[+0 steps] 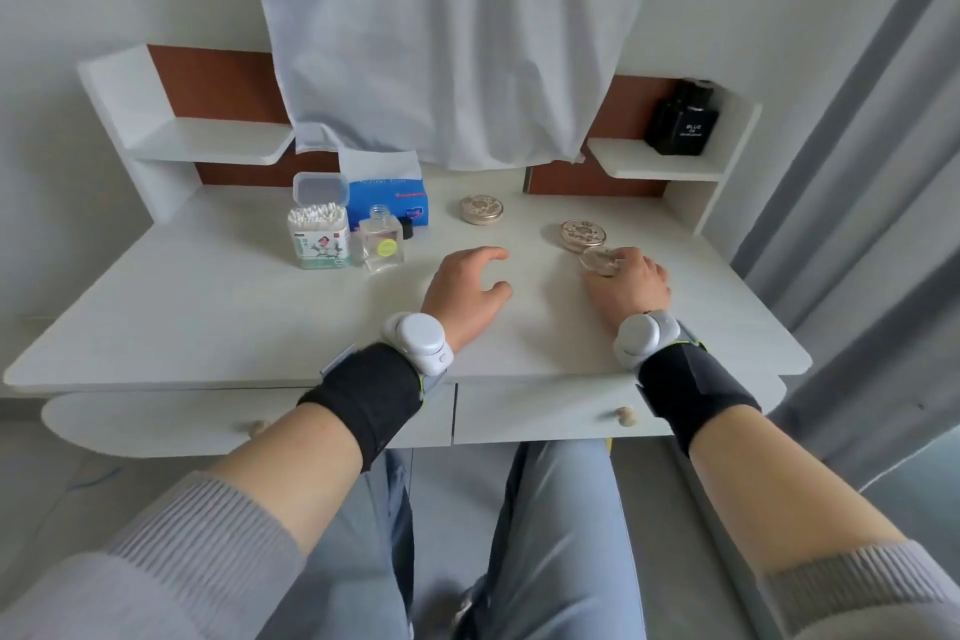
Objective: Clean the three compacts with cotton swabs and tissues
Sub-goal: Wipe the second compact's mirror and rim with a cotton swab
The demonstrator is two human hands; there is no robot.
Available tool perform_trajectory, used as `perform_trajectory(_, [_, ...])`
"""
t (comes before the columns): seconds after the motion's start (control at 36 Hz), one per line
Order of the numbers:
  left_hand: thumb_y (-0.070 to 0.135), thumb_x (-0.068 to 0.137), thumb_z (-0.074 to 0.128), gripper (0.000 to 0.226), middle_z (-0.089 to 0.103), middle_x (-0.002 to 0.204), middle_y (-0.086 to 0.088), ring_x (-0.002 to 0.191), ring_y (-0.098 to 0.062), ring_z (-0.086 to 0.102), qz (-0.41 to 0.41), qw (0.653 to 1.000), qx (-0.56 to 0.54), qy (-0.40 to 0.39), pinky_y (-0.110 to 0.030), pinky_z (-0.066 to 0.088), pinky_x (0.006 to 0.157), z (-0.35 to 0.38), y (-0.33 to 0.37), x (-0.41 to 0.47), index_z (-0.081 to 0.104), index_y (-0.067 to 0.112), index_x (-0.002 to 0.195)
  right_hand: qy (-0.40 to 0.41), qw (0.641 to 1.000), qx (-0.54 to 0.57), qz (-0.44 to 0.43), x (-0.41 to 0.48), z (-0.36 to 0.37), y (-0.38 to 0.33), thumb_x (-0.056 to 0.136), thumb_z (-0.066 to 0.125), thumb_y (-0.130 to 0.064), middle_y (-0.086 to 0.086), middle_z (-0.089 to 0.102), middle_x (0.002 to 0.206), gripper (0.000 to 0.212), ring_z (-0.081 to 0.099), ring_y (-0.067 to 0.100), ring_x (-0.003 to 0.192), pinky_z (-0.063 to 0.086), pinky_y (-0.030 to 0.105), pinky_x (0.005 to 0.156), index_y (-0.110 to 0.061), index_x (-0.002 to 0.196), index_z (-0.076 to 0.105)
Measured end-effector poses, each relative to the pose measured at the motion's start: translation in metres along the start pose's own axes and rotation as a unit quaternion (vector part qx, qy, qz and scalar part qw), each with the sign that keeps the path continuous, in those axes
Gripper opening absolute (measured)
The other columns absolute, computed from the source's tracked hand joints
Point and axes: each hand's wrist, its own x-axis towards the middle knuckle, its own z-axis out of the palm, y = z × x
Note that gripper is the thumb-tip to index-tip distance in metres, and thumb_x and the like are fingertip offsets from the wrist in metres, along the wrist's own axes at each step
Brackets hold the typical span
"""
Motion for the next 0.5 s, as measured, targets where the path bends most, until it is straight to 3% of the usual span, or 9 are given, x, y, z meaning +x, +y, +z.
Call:
perform_trajectory(0.31, [0.011, 0.084, 0.059, 0.032, 0.064, 0.117, 0.001, 0.112, -0.011, 0.055, -0.011, 0.999, -0.043, -0.016, -0.014, 0.033, 0.088, -0.006, -0.011, 0.003, 0.063, 0.016, 0.115, 0.033, 0.999, -0.002, -0.041, -0.004, -0.001, -0.010, 0.074, 0.067, -0.053, 0.003, 0.065, 0.105, 0.045, 0.055, 0.030, 0.102, 0.040, 0.038, 0.089, -0.019, 0.102, 0.057])
perform_trajectory(0.5, [0.008, 0.082, 0.060, 0.034, 0.064, 0.118, 0.000, 0.114, -0.013, 0.054, -0.008, 0.999, -0.044, -0.019, -0.014, 0.033, 0.090, -0.008, -0.013, 0.005, 0.063, 0.014, 0.115, 0.006, 0.988, 0.087, -0.127, -0.022, 0.006, -0.028, 0.072, 0.074, -0.046, 0.003, 0.067, 0.098, 0.039, 0.058, 0.024, 0.096, 0.041, 0.028, 0.078, -0.017, 0.095, 0.061])
